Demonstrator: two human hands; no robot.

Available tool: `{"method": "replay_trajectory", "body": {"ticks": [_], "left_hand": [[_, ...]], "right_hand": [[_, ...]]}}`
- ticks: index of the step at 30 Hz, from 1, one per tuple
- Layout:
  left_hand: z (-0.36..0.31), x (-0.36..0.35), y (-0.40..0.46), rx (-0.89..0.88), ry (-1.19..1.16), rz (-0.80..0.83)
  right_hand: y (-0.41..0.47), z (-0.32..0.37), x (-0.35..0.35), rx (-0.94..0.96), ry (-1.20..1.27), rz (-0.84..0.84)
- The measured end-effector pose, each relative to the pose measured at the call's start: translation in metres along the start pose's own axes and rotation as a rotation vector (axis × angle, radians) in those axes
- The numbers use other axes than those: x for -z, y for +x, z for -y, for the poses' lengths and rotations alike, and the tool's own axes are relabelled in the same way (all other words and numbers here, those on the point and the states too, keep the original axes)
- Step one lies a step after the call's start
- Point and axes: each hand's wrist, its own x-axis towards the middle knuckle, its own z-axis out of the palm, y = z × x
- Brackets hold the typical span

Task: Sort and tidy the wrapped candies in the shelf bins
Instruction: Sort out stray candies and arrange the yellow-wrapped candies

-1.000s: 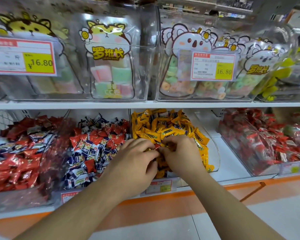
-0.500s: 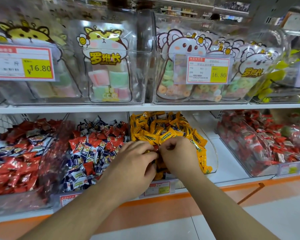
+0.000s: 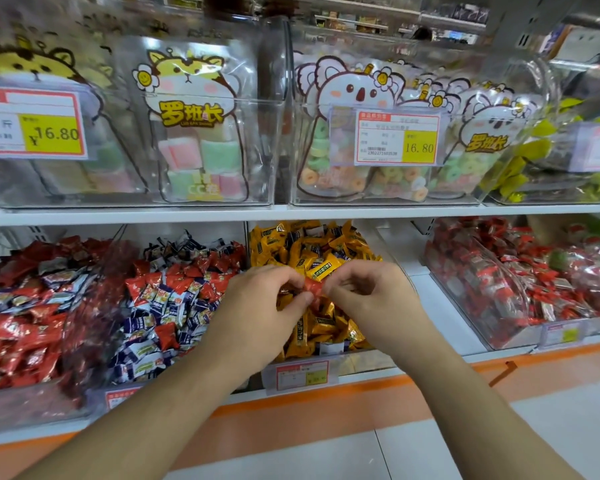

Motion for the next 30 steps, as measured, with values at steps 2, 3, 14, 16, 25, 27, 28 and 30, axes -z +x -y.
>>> {"method": "replay_trajectory", "body": {"ticks": [2, 3, 14, 16, 25, 27, 28, 30], "left_hand": [[0.000, 0.002, -0.001, 0.040, -0.036, -0.018], [0.001, 0.003, -0.002, 0.055, -0.068, -0.016], [0.013, 0.006, -0.003, 0.105, -0.139, -0.049], [0.016, 0.007, -0.005, 0.112, -0.148, -0.074], [0.027, 0.019, -0.010, 0.187, -0.293, -0.159], [0.027, 0.017, -0.010, 0.187, -0.277, -0.146], [0.027, 0.017, -0.009, 0.184, -0.265, -0.146], [0.025, 0.016, -0.008, 0.169, -0.243, -0.145]], "right_hand": [[0.001, -0.002, -0.005, -0.001, 0.009, 0.010], [0.001, -0.003, -0.007, -0.002, 0.022, 0.023], [0.005, -0.024, -0.010, -0.016, -0.216, 0.098], [0.003, -0.028, -0.015, -0.007, -0.338, 0.142], [0.007, -0.030, -0.019, -0.018, -0.400, -0.058], [0.011, -0.030, -0.016, -0.059, -0.421, -0.089], [0.014, -0.031, -0.014, -0.081, -0.426, -0.095], [0.020, -0.037, -0.013, -0.094, -0.464, -0.066]]}}
